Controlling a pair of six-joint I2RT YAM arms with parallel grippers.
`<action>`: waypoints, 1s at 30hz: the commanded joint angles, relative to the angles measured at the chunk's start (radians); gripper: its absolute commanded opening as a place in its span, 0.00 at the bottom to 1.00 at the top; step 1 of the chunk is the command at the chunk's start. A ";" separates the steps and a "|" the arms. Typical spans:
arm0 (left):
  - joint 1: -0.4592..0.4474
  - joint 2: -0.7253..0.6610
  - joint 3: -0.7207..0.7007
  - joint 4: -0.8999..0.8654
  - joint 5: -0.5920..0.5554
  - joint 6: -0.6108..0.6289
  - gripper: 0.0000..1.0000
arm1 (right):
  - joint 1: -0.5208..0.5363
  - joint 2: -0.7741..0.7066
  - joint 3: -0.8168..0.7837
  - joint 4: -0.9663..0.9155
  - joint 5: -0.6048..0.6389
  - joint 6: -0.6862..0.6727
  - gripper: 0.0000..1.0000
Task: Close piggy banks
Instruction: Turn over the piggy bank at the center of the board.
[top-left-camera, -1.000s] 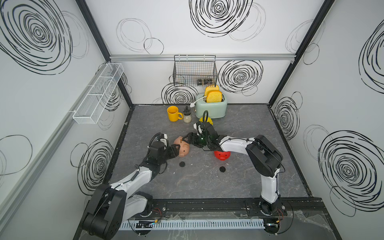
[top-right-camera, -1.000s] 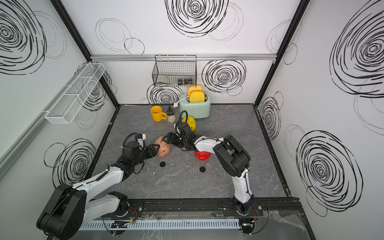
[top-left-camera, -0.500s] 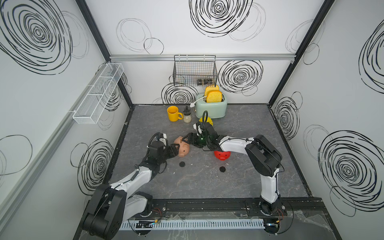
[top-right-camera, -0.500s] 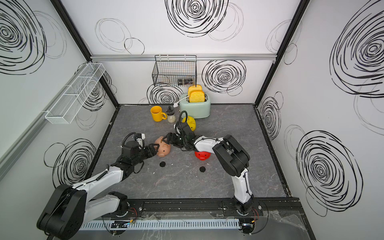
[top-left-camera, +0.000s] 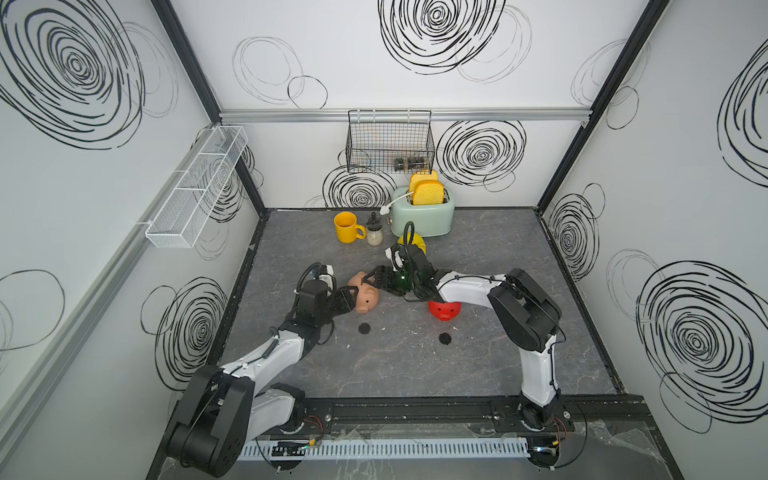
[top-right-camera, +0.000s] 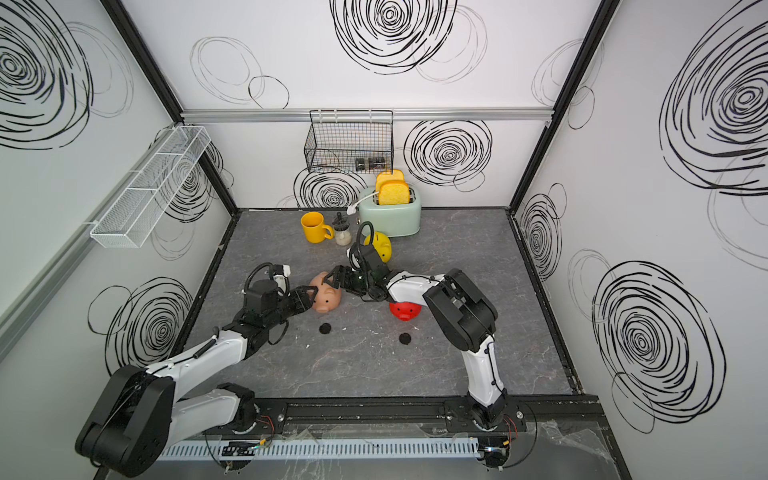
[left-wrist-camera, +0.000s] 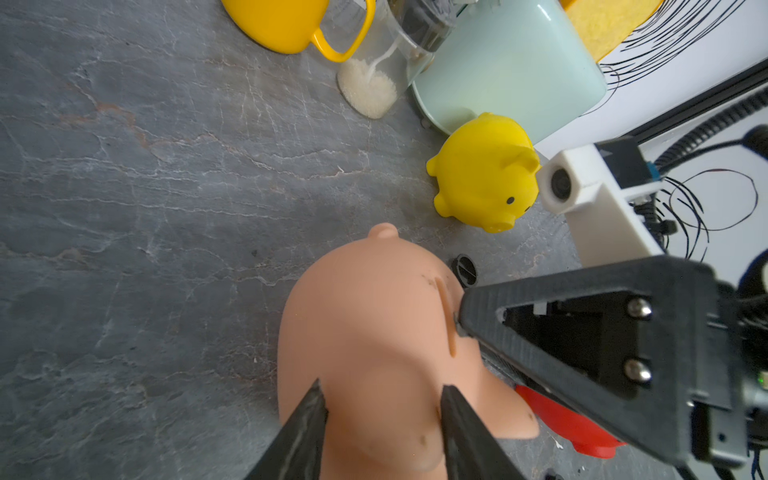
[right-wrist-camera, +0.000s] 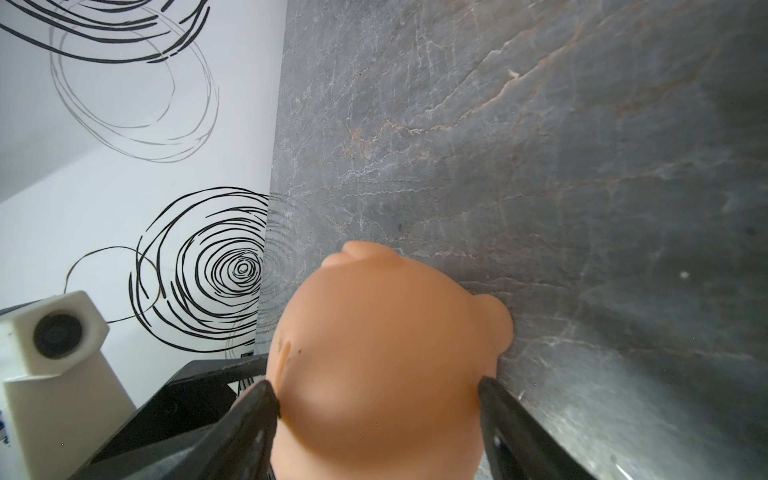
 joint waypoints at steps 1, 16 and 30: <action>0.006 0.016 0.012 0.024 0.007 -0.006 0.46 | 0.004 0.014 0.027 -0.012 -0.010 -0.006 0.78; 0.025 0.002 -0.003 0.023 0.001 -0.012 0.40 | 0.005 0.005 0.041 -0.019 -0.021 -0.011 0.78; 0.077 0.044 -0.013 0.058 0.058 -0.038 0.37 | 0.003 -0.026 0.040 -0.023 -0.020 -0.019 0.79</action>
